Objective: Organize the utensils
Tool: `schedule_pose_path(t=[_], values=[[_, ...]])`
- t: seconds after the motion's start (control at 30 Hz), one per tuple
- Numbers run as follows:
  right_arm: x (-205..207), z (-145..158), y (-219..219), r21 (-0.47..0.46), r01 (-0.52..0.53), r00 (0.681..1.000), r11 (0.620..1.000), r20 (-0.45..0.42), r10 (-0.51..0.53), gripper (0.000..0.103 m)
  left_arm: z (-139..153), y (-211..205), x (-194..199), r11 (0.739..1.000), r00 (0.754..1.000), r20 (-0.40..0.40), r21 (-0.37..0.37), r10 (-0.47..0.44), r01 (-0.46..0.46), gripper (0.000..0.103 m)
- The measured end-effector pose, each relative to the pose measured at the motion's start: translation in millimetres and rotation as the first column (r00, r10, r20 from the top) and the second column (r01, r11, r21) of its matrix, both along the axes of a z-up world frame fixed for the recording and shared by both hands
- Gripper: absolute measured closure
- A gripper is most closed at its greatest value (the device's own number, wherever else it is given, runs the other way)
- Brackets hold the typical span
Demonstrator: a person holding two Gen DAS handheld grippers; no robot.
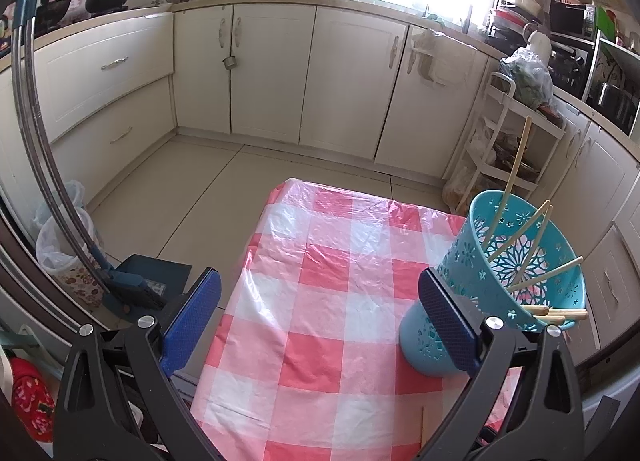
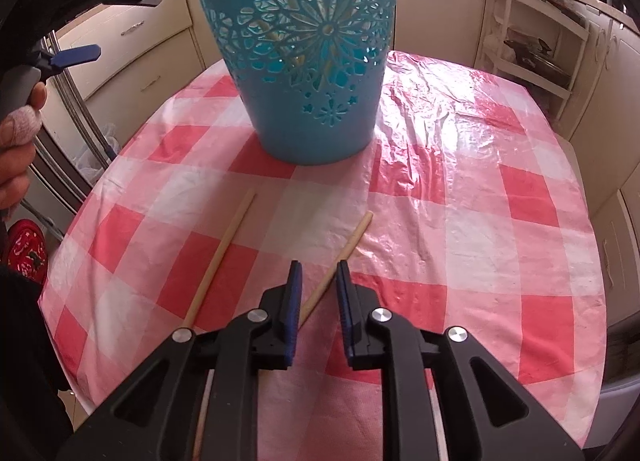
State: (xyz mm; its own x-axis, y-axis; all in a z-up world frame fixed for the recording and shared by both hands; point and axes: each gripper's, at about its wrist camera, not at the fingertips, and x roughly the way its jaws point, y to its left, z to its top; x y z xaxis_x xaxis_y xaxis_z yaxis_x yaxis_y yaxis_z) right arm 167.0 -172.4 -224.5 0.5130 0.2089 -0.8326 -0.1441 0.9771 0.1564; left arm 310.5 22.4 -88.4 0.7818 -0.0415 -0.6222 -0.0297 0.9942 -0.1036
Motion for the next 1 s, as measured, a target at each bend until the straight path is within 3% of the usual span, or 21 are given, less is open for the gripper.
schedule_pose_path(t=[0.3,0.7,0.83,1.0], values=[[-5,2,-11,-0.043,-0.106,0.994,0.993,-0.010,0.106,0.093,-7,4,-18,0.999,0.999,-0.025,0.041,0.032,-0.031,0.008],[-3,-2,-35,0.123,-0.039,0.998,0.992,-0.037,0.044,0.092,-18,-15,-80,0.991,0.994,-0.105,0.135,0.002,0.013,0.008],[-4,-2,-35,0.140,-0.040,0.998,0.989,-0.043,0.047,0.092,-27,-32,-85,0.985,0.986,-0.156,0.154,-0.057,0.081,0.008],[-4,-1,-34,0.130,-0.044,0.998,0.990,-0.038,0.050,0.092,-46,-74,-81,0.950,0.958,-0.228,0.217,-0.175,0.226,0.008]])
